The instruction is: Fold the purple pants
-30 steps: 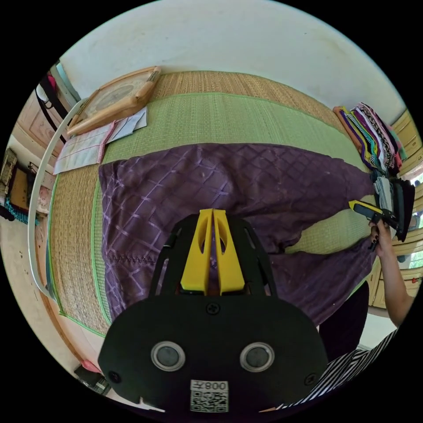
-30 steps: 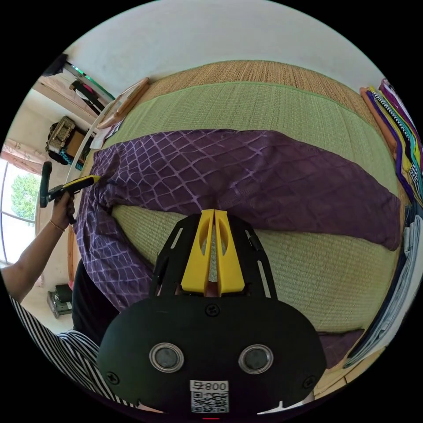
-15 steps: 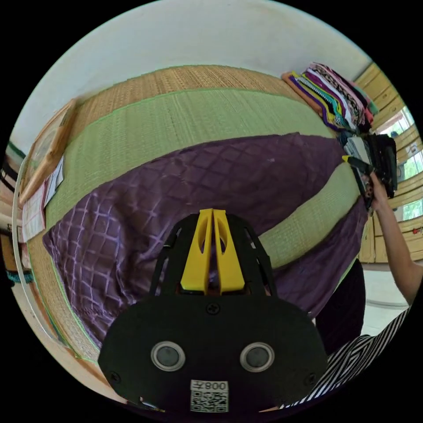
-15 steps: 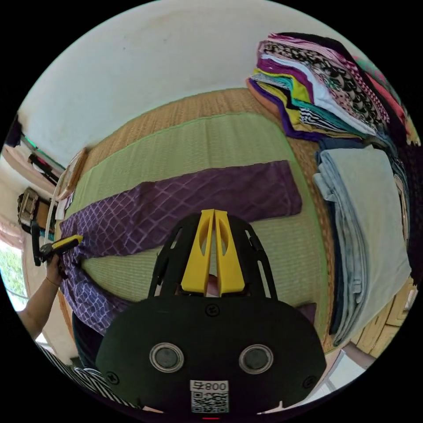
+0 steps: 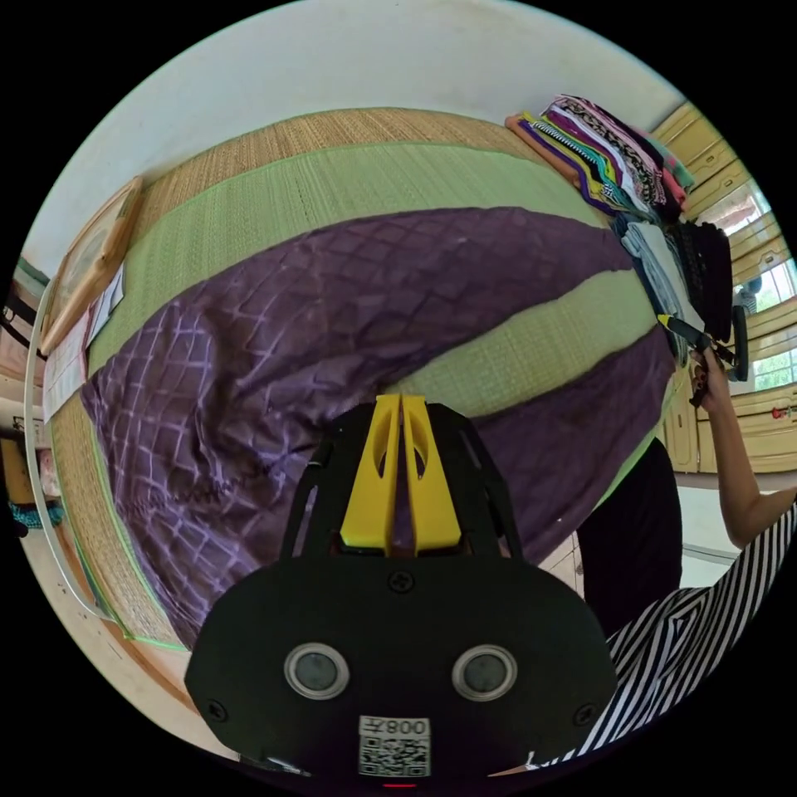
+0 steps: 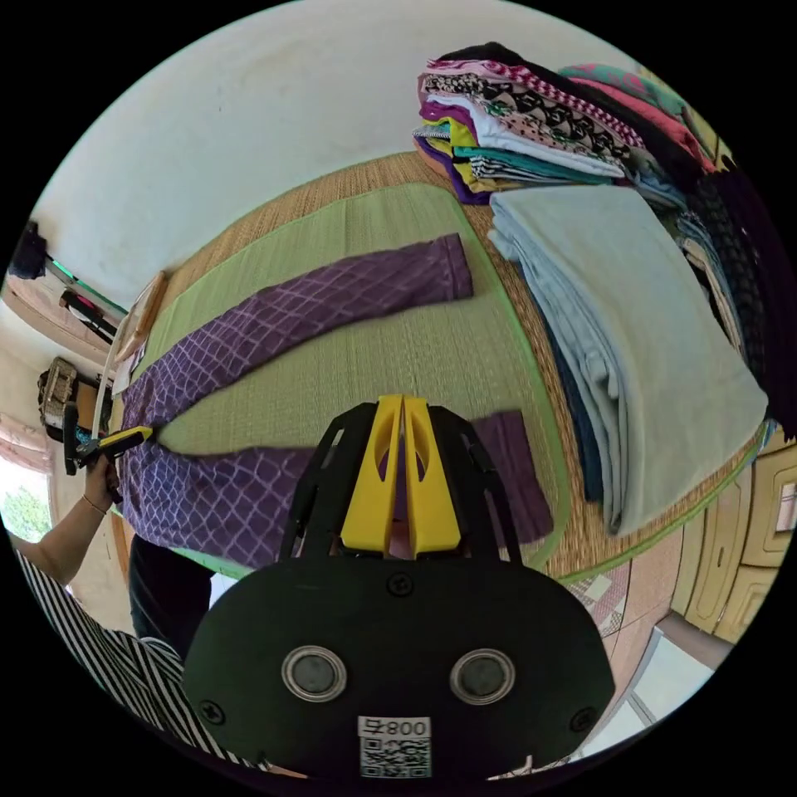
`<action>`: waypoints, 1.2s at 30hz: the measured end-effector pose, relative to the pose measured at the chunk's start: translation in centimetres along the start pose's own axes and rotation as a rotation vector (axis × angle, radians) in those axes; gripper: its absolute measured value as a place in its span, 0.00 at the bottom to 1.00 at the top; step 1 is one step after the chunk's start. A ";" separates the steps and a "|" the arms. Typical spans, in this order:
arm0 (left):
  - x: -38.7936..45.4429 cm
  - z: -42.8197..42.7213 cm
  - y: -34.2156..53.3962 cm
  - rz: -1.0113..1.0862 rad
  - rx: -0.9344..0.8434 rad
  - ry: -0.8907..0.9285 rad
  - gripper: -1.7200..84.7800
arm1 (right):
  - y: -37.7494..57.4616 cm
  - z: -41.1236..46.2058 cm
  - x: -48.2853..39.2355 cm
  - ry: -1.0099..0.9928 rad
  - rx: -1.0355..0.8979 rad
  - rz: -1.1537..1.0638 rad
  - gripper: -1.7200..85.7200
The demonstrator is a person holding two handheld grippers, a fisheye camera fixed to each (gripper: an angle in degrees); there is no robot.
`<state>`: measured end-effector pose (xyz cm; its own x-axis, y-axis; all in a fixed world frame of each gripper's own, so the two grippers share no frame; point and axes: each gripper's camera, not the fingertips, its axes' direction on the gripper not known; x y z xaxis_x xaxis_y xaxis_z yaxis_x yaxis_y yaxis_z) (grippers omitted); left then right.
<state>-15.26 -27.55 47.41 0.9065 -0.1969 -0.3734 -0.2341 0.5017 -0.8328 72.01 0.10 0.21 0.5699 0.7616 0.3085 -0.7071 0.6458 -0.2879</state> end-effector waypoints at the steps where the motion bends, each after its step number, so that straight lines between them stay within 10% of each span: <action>1: 0.4 0.9 -0.2 -0.026 -0.029 0.006 0.02 | 1.6 -0.1 0.4 0.005 -0.035 0.017 0.02; 36: 26.3 9.7 -33.4 0.448 0.125 0.244 0.09 | -7.4 -12.1 3.8 0.045 0.130 0.057 0.11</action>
<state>19.84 -41.28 69.37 0.6154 -0.1230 -0.7786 -0.5229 0.6754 -0.5200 84.48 -1.14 -7.42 0.5429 0.8006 0.2535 -0.7858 0.5908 -0.1832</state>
